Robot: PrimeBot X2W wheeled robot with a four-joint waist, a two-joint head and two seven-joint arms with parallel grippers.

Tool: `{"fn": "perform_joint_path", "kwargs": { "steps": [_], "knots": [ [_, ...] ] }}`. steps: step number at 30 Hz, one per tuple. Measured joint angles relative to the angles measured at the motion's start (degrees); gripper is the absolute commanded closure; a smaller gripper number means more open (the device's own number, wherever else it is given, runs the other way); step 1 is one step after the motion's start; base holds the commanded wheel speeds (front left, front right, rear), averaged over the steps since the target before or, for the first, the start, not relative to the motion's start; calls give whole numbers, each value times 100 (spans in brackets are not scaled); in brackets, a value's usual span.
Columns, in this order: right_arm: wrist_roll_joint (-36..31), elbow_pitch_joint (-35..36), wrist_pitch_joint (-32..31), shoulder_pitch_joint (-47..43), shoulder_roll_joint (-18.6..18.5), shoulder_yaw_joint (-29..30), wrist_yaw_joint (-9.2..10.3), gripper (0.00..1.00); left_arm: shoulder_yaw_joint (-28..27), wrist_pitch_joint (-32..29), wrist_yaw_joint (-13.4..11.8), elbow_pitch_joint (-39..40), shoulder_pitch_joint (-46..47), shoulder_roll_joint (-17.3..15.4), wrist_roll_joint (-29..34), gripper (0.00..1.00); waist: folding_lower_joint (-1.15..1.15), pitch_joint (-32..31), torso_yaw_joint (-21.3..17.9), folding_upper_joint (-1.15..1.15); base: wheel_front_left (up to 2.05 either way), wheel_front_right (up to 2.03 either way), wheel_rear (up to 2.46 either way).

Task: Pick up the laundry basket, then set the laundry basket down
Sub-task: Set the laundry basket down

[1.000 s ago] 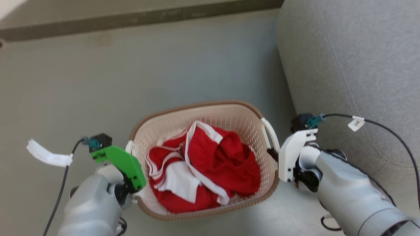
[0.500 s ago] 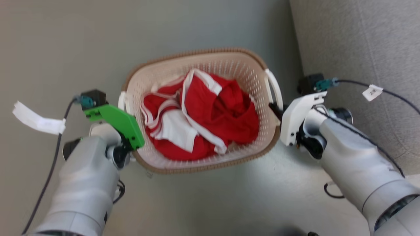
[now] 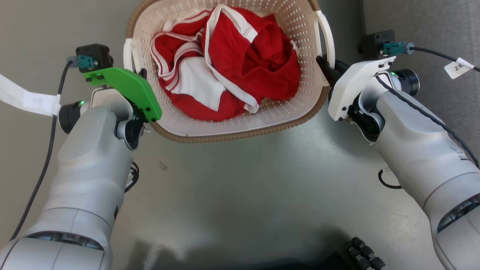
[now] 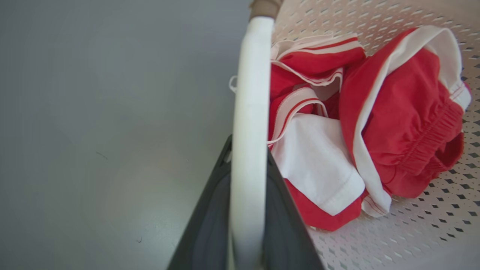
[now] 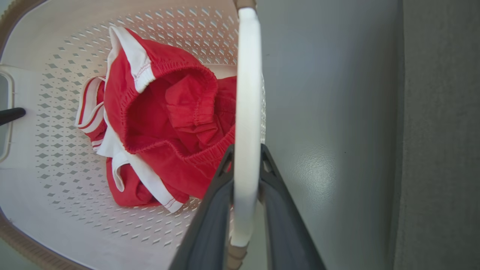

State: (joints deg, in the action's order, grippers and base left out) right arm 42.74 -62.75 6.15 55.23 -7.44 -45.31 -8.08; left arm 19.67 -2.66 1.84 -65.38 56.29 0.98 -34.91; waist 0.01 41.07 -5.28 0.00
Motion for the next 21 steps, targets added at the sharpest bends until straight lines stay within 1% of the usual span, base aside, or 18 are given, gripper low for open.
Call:
{"fn": "perform_joint_path", "kwargs": {
  "steps": [10,17,21],
  "knots": [
    [-103,-53,450,280,9,-1,1,100,60,391,-92,-9,289,-14,146,100,0,580,49,0,0,0,0],
    [-113,-111,578,470,14,29,1,100,92,582,-120,-44,503,-13,193,100,0,882,68,0,0,0,0],
    [-112,-208,591,523,37,40,1,100,119,583,-120,-94,538,-3,219,100,0,1022,86,0,0,0,0]
  ]
}}
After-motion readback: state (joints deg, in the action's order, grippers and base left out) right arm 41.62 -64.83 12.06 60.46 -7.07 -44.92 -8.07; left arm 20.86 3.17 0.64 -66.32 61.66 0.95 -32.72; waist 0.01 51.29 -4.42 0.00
